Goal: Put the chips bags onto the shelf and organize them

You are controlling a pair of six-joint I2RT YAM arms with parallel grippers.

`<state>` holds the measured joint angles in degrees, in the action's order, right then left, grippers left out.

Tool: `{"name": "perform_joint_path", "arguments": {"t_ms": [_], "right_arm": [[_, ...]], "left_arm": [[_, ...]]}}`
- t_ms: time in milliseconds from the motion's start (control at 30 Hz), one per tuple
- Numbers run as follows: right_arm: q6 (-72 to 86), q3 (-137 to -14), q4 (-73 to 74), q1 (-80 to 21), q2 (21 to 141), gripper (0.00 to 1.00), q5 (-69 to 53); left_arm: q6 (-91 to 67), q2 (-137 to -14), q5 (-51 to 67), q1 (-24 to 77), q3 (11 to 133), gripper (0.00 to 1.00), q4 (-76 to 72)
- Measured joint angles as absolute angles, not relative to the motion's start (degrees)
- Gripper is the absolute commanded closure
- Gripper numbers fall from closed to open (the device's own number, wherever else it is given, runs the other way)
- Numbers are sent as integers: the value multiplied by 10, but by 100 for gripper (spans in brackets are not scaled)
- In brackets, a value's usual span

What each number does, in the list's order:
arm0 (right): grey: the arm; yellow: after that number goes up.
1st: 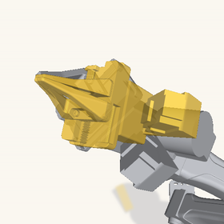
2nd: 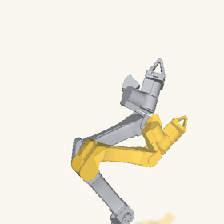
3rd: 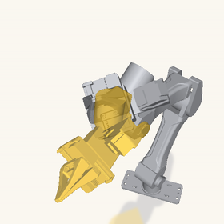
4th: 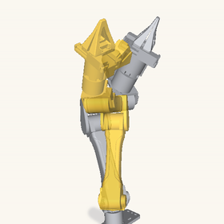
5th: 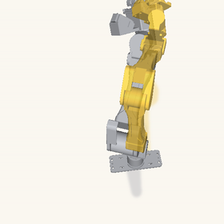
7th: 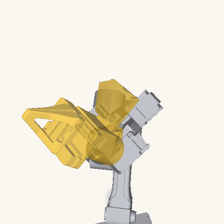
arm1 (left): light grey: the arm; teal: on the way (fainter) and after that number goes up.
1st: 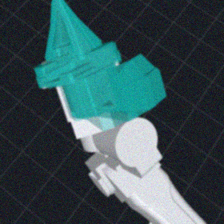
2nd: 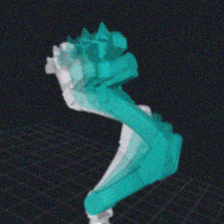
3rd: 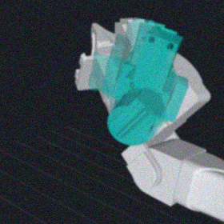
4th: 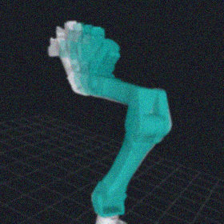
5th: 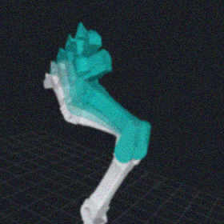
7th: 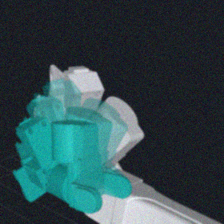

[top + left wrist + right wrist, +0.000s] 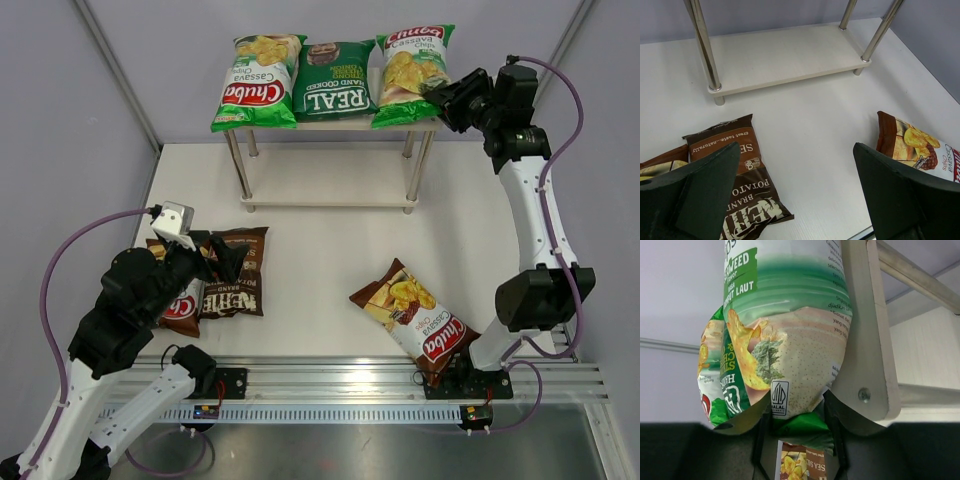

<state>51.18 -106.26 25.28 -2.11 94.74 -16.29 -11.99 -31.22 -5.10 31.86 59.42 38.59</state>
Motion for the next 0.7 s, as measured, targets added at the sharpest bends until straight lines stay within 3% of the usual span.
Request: {"name": "perform_joint_path", "arguments": {"t_ms": [333, 700], "right_arm": [[514, -1090, 245, -5, 989, 58, -243], [494, -1120, 293, 8, 1006, 30, -280]], "left_arm": [[-120, -312, -48, 317, 594, 1, 384], [-120, -312, -45, 315, 594, 1, 384]]}}
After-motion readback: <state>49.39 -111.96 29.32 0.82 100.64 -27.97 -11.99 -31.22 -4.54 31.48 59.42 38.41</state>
